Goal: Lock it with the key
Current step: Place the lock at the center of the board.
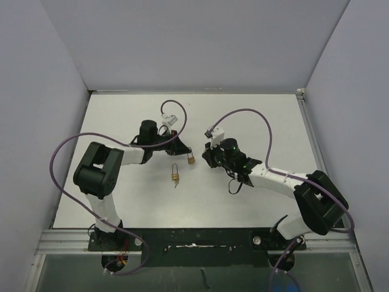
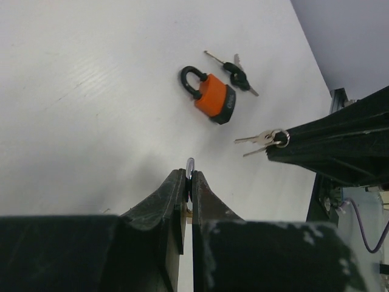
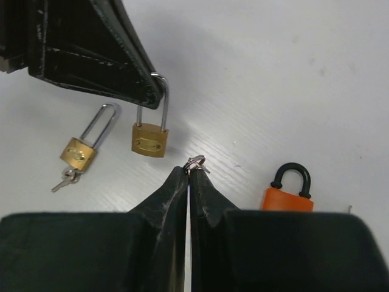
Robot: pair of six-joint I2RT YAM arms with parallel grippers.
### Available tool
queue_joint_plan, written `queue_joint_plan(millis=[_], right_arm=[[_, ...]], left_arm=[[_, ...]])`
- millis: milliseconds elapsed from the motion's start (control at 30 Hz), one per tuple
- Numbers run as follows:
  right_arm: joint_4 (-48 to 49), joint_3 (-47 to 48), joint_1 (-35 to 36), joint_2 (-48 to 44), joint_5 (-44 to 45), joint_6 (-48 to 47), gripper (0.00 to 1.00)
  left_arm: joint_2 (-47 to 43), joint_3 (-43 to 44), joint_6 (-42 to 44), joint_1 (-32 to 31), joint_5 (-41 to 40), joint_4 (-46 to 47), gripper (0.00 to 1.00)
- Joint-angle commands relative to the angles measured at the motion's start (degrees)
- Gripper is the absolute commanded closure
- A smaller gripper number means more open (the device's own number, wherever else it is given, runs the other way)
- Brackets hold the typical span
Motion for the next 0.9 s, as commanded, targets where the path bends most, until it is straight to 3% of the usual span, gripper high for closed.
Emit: queue_joint_plan(millis=[0, 267, 333, 433, 867], right_arm=[[4.8, 2.6, -4.6, 2.8, -3.4, 3.5, 1.00], [6.0, 4.7, -6.2, 7.3, -7.4, 3.4, 1.00], [6.5, 5.1, -6.2, 8.4, -7.8, 3.4, 1.00], [6.5, 6.4, -6.2, 10.3, -8.9, 3.4, 1.00], [6.8, 11.6, -6.3, 18.3, -11.4, 3.5, 1.00]], left_arm=[[4.5, 4.7, 0.8, -0.1, -0.9, 4.6, 1.00], [11.1, 11.0, 1.6, 0.0, -1.0, 2.9, 1.00], [12.0, 11.8, 2.4, 0.0, -1.3, 1.7, 0.95], [12.7, 12.0, 3.6, 0.0, -2.0, 0.2, 0.79], [14.3, 14.3, 6.4, 0.5, -4.8, -3.3, 0.64]])
